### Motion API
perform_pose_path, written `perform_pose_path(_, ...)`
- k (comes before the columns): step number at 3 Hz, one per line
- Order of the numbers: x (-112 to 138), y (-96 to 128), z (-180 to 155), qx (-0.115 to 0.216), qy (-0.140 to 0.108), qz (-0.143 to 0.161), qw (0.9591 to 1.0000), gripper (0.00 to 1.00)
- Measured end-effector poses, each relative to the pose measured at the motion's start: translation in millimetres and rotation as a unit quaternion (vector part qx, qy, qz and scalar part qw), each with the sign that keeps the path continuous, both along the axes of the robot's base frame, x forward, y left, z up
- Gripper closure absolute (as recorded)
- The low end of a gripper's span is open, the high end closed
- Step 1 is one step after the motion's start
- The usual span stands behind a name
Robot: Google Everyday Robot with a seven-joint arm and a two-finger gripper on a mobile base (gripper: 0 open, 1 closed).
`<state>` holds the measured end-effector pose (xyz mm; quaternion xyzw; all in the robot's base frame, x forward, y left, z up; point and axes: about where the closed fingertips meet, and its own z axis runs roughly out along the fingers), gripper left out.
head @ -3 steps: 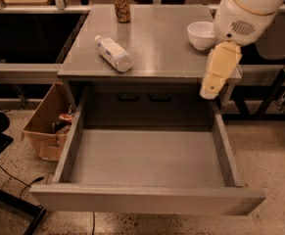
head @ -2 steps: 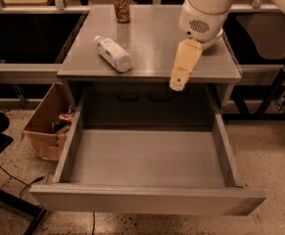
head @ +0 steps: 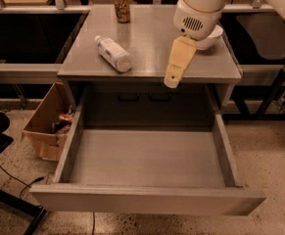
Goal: Place blue plastic bottle into top drawer
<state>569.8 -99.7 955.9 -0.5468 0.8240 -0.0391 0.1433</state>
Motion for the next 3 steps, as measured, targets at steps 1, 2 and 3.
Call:
perform_pose_path(1,37.8,16.0,12.8,0.009,-0.013,0.020,0.9997,0.00)
perform_pose_path(2,93.0,42.8,-5.6,0.003,0.013,-0.006,0.9999,0.00)
perform_pose_path(3,162.0,95.9,-10.1,-0.001,-0.009,-0.115,0.9934,0.00)
